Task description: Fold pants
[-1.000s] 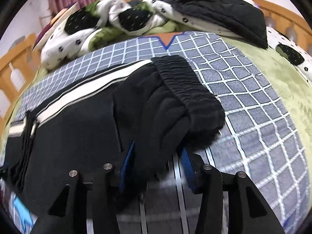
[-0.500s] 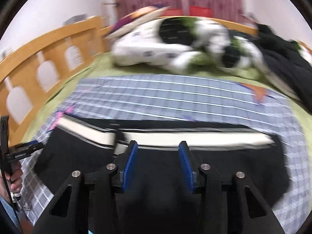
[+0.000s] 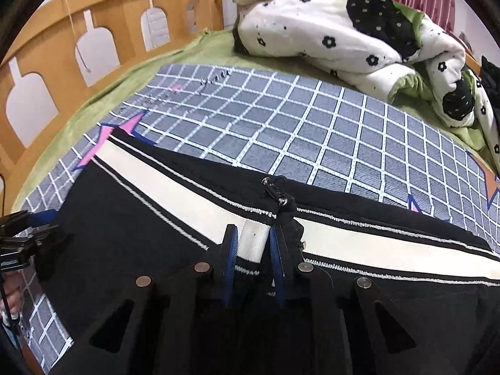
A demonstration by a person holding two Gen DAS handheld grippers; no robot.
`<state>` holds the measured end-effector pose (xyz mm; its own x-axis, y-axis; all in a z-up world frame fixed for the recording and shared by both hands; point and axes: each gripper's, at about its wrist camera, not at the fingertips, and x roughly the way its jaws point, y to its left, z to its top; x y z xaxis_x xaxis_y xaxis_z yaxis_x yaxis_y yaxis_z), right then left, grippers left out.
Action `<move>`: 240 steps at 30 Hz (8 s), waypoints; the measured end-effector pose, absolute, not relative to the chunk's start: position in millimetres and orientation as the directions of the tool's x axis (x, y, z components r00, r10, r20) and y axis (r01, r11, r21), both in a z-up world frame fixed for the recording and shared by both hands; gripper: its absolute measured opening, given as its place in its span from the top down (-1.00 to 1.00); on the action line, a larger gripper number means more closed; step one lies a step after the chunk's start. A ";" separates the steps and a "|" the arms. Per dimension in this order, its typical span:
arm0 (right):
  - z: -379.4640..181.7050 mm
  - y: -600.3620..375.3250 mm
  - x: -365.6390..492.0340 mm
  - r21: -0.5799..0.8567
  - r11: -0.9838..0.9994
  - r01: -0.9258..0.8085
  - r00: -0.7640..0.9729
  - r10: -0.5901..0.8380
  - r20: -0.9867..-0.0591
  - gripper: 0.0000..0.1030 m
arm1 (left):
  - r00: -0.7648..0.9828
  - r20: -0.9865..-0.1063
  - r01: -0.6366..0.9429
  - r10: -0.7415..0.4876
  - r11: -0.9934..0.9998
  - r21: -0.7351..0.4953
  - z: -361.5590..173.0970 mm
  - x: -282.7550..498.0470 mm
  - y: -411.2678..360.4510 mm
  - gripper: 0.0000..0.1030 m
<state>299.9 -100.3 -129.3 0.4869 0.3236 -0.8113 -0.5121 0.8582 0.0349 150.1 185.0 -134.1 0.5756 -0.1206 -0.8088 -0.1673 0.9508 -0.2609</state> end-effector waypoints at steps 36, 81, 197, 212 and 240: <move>-53.0 -277.1 219.4 0.017 0.984 -0.176 0.594 0.120 -0.795 0.69 | 0.555 -0.831 -0.227 0.044 0.969 -0.100 -54.9 161.9 117.4 0.65; -161.0 -353.2 225.3 0.222 0.949 -0.223 0.427 0.300 -0.853 0.41 | 0.573 -0.782 0.090 -0.243 0.968 -0.235 -123.3 86.3 -59.5 -0.17; -142.2 -245.1 340.8 -0.074 0.954 -0.291 0.684 0.153 -0.713 0.33 | 0.705 -0.699 0.115 -0.115 0.992 -0.048 -135.6 332.4 33.4 0.14; -115.2 -272.6 289.6 0.101 0.947 -0.305 0.584 0.269 -0.766 0.07 | 0.591 -0.777 0.261 -0.216 0.963 -0.069 -106.9 219.2 30.3 0.05; -91.6 -287.0 135.1 0.204 0.958 -0.203 0.502 0.281 -0.818 0.18 | 0.675 -0.720 0.143 -0.162 0.986 -0.088 -140.1 94.6 53.8 0.66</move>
